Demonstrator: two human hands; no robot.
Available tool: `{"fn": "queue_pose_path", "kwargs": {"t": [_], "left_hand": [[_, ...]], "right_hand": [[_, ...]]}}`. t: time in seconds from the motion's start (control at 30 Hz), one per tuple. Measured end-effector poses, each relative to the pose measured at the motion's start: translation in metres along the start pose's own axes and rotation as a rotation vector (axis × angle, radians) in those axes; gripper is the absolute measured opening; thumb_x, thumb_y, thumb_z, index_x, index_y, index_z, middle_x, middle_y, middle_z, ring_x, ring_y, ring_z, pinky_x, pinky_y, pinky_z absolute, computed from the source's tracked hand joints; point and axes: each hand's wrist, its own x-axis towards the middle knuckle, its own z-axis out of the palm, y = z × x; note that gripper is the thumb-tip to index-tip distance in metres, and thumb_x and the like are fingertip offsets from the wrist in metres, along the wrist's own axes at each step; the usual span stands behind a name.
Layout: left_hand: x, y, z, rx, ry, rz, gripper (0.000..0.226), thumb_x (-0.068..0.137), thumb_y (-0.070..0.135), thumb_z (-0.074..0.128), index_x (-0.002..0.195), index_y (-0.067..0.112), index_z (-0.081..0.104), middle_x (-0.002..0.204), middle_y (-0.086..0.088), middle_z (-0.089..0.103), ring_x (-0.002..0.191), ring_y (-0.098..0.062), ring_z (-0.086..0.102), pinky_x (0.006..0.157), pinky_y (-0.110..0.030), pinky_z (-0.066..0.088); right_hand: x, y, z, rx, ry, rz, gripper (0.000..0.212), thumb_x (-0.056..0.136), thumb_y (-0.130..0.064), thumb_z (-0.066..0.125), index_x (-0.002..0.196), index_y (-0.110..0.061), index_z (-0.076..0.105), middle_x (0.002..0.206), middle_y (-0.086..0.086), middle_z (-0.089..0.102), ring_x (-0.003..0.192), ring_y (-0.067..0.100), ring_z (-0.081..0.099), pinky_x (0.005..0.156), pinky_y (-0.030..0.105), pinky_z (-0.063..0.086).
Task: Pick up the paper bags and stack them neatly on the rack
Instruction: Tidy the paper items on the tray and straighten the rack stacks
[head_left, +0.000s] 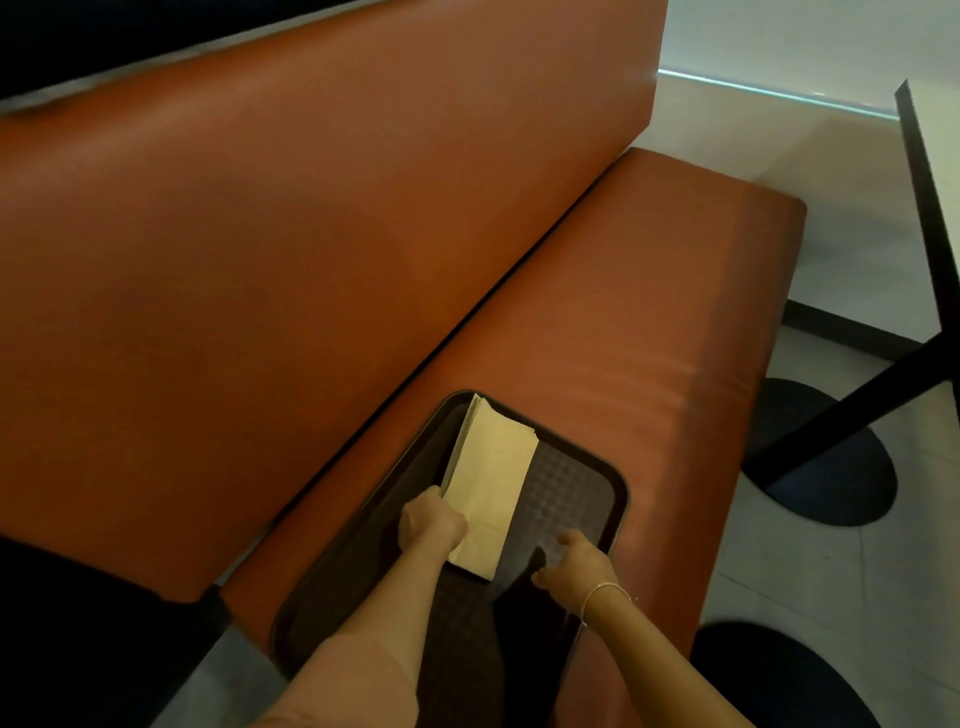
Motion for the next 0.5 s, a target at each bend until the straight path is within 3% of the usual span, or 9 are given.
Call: {"fn": "queue_pose_path", "kwargs": {"t": [0.2, 0.37, 0.5], "left_hand": [[-0.035, 0.008, -0.015, -0.095, -0.004, 0.089, 0.066, 0.085, 0.02, 0.067, 0.143, 0.026, 0.035, 0.135, -0.006, 0.047, 0.123, -0.026, 0.047, 0.094, -0.036, 0.045], [-0.081, 0.017, -0.034, -0.419, -0.032, 0.172, 0.056, 0.079, 0.012, 0.074, 0.13, 0.019, 0.051, 0.121, -0.003, 0.057, 0.115, -0.024, 0.052, 0.095, -0.035, 0.048], [-0.145, 0.029, -0.046, -0.819, -0.047, 0.263, 0.046, 0.074, 0.001, 0.075, 0.115, 0.015, 0.06, 0.097, 0.003, 0.065, 0.097, -0.019, 0.061, 0.088, -0.036, 0.052]], "right_hand": [[-0.025, -0.008, -0.015, 0.007, 0.028, -0.067, 0.064, 0.088, -0.019, 0.061, 0.142, -0.012, 0.028, 0.123, 0.012, 0.053, 0.101, 0.02, 0.058, 0.08, 0.025, 0.05], [-0.063, -0.014, -0.037, 0.049, 0.053, -0.134, 0.066, 0.089, -0.024, 0.061, 0.143, -0.012, 0.026, 0.119, 0.01, 0.052, 0.088, 0.018, 0.056, 0.071, 0.026, 0.047], [-0.104, -0.007, -0.066, 0.188, 0.12, -0.216, 0.083, 0.082, -0.035, 0.068, 0.146, -0.012, 0.021, 0.137, 0.01, 0.046, 0.117, 0.025, 0.052, 0.087, 0.03, 0.045]]}}
